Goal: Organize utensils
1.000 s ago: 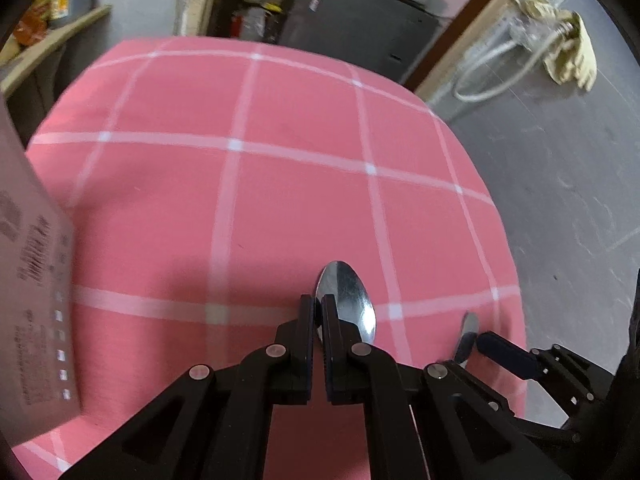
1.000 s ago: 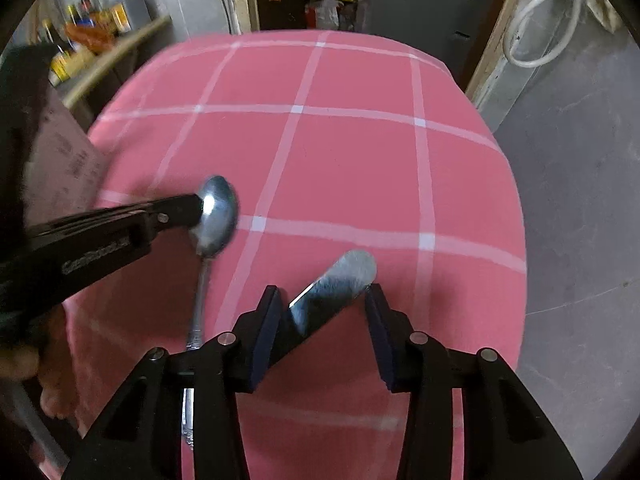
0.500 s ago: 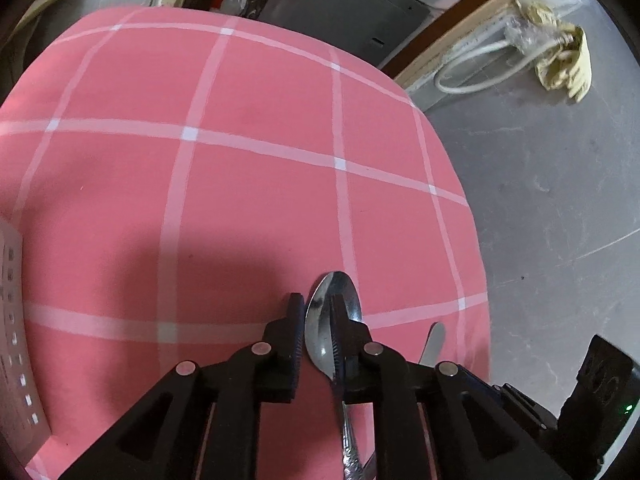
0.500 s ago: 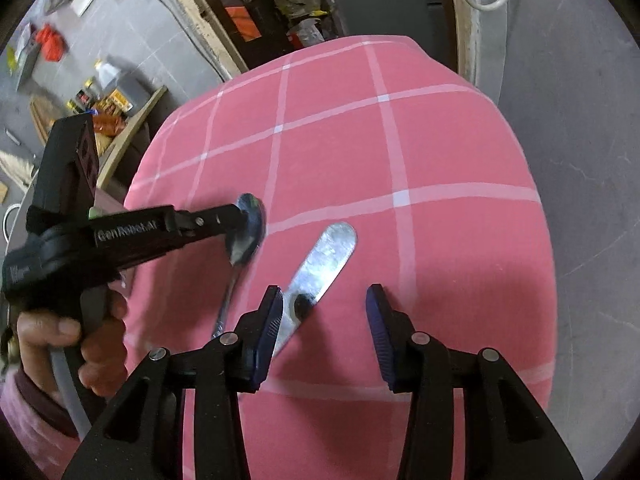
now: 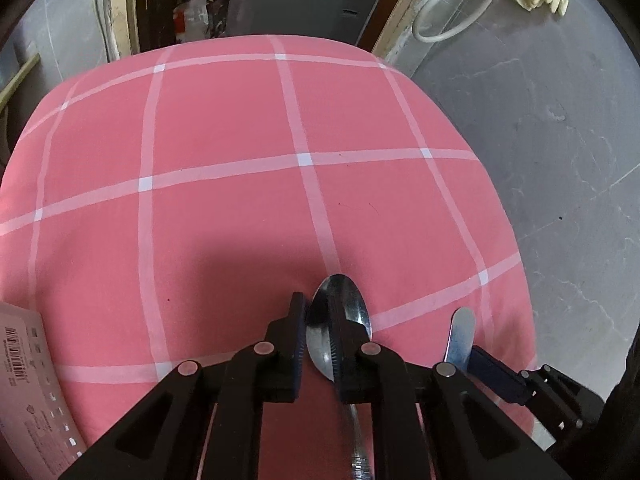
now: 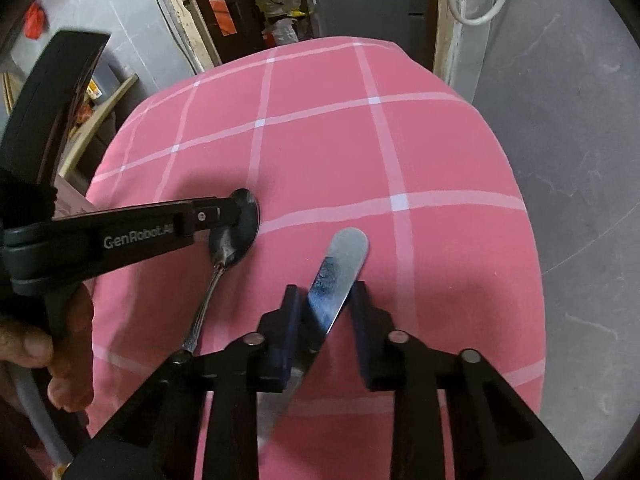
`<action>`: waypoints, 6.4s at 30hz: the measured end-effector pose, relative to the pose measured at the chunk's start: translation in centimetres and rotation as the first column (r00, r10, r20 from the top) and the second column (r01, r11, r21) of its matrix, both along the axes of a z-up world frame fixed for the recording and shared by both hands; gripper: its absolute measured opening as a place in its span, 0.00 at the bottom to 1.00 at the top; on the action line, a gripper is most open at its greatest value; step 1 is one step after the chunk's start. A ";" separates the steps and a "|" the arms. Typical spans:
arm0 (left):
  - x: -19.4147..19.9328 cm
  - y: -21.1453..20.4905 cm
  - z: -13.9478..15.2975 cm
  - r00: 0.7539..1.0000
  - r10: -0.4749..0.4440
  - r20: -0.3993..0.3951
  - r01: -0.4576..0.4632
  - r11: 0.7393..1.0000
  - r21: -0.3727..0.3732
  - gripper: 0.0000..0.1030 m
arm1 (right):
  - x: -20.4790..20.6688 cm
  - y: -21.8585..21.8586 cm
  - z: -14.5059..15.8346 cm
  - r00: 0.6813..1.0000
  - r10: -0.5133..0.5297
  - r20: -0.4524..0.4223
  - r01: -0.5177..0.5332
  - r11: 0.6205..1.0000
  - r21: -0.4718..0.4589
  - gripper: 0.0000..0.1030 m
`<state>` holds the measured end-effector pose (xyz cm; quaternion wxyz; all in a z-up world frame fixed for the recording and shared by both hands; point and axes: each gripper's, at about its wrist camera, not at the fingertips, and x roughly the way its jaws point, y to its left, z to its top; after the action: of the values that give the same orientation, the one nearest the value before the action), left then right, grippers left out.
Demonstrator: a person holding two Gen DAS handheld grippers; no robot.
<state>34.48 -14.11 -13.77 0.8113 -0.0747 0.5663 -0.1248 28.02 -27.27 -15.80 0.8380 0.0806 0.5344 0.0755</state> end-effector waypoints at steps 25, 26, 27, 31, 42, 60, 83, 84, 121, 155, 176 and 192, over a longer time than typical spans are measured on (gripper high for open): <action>-3.8 2.4 0.3 0.996 0.056 -0.065 -0.073 0.956 -0.284 0.02 | -2.4 -6.6 -1.4 1.000 0.023 -0.019 -0.018 0.968 0.250 0.01; -4.0 2.7 0.7 0.997 0.051 -0.061 -0.066 0.958 -0.280 0.02 | -2.3 -6.7 -1.5 1.000 0.020 -0.023 -0.013 0.967 0.255 0.01; -3.9 2.5 1.0 0.997 0.044 -0.057 -0.058 0.959 -0.277 0.02 | -2.2 -6.8 -1.7 1.000 0.016 -0.026 -0.008 0.965 0.263 0.01; -4.1 2.0 1.9 0.998 0.029 -0.051 -0.040 0.972 -0.233 0.02 | -2.5 -6.5 -1.8 1.000 0.014 -0.018 -0.009 0.963 0.268 0.01; -3.9 1.5 -0.2 0.990 -0.002 -0.143 -0.046 0.942 -0.333 0.02 | -2.4 -6.6 -2.4 0.999 0.023 -0.029 -0.014 0.958 0.287 0.01; -3.7 0.1 -0.7 0.991 -0.033 -0.132 -0.015 0.939 -0.343 0.12 | -2.5 -6.5 -2.7 0.999 0.027 -0.025 -0.019 0.961 0.277 0.01; -12.0 4.1 12.2 0.953 0.091 0.290 -0.045 0.986 -0.162 0.02 | -7.0 -6.0 7.3 0.938 -0.138 0.319 -0.003 0.915 0.403 0.01; -12.6 4.7 13.2 0.943 0.091 0.320 -0.043 0.987 -0.154 0.02 | -7.3 -5.5 8.2 0.926 -0.147 0.348 -0.008 0.913 0.408 0.01; -17.6 21.7 24.3 0.596 0.178 0.783 -0.426 0.897 0.120 0.02 | -2.4 16.9 17.3 0.578 -0.048 0.814 -0.463 0.803 0.376 0.01; -17.3 23.3 17.7 0.716 0.329 0.616 -0.356 0.931 -0.083 0.05 | -3.3 17.0 12.4 0.657 0.102 0.747 -0.432 0.863 0.261 0.06; -21.9 21.5 20.4 0.635 0.340 0.694 -0.382 0.919 -0.100 0.80 | -9.2 10.0 19.2 0.619 -0.017 0.786 -0.203 0.962 0.180 0.76; -27.6 17.3 20.9 0.605 0.263 0.752 -0.365 0.930 -0.032 0.99 | -18.0 3.3 23.3 0.602 -0.090 0.793 0.075 0.996 0.056 0.99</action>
<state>6.86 3.15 7.13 0.9828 -0.0648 0.1694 0.0358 10.05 -23.97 7.53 0.9898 0.0706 0.1023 0.0693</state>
